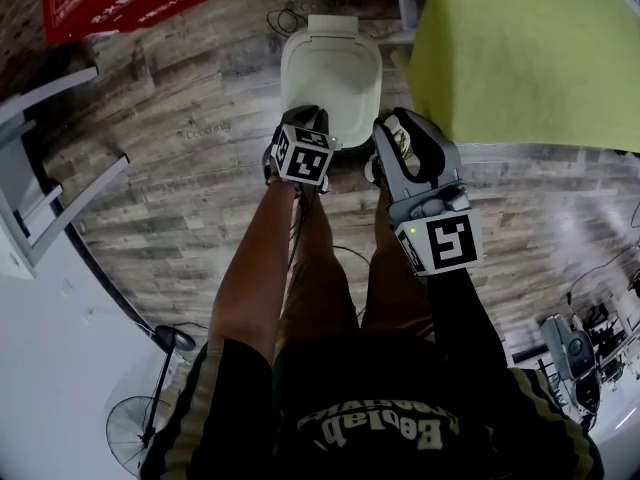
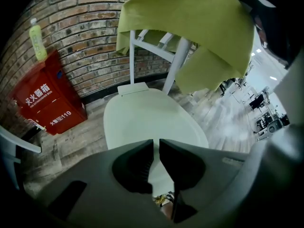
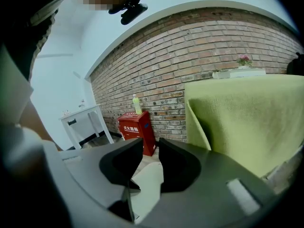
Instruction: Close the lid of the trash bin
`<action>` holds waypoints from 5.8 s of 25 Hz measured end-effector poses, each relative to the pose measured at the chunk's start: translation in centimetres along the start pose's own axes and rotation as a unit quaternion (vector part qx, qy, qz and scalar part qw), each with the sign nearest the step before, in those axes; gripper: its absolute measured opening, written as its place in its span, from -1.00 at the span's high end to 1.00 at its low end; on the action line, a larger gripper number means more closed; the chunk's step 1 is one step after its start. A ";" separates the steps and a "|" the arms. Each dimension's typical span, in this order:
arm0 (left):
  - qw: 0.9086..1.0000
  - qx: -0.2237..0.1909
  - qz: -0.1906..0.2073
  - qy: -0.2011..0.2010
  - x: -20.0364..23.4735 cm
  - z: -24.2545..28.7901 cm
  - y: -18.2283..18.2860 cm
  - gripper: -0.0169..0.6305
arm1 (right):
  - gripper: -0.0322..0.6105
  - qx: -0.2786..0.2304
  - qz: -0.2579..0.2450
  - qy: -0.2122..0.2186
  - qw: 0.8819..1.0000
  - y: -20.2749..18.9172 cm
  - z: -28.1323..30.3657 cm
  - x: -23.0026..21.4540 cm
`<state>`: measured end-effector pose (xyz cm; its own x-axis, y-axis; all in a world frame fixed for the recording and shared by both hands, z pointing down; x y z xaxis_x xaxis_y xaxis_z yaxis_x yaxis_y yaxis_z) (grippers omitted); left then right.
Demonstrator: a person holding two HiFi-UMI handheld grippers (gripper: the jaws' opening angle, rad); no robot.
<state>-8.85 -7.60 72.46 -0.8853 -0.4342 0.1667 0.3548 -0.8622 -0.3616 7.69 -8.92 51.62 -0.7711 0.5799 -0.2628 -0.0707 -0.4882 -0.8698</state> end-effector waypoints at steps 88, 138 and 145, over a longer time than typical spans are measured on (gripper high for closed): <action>0.969 -0.242 0.003 0.046 -0.1 -20.1 10.5 0.70 | 0.50 -0.003 -0.021 0.008 1.000 7.5 -1.1 3.5; 0.881 -0.463 0.049 0.084 -0.5 -50.5 21.1 0.93 | 0.86 -0.155 -0.153 -0.005 0.976 29.2 -9.3 7.4; 0.875 -0.470 0.073 0.087 -1.0 -51.7 20.8 0.93 | 0.86 -0.142 -0.180 -0.008 0.973 29.7 -10.1 8.9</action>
<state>-16.14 -11.55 17.33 -0.9125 -0.4050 -0.0578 0.1373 -0.1701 -0.9758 5.10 -11.72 19.22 -0.7390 0.6683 0.0855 -0.1629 -0.0541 -0.9852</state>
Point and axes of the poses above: the fingertips, and each gripper's own axes: z forward along the fingers, x to its left, y out of its top, the point moved 9 cm from there along -z, backward along the fingers, and after that the axes turned 3 degrees about y, right-handed, at the moved point
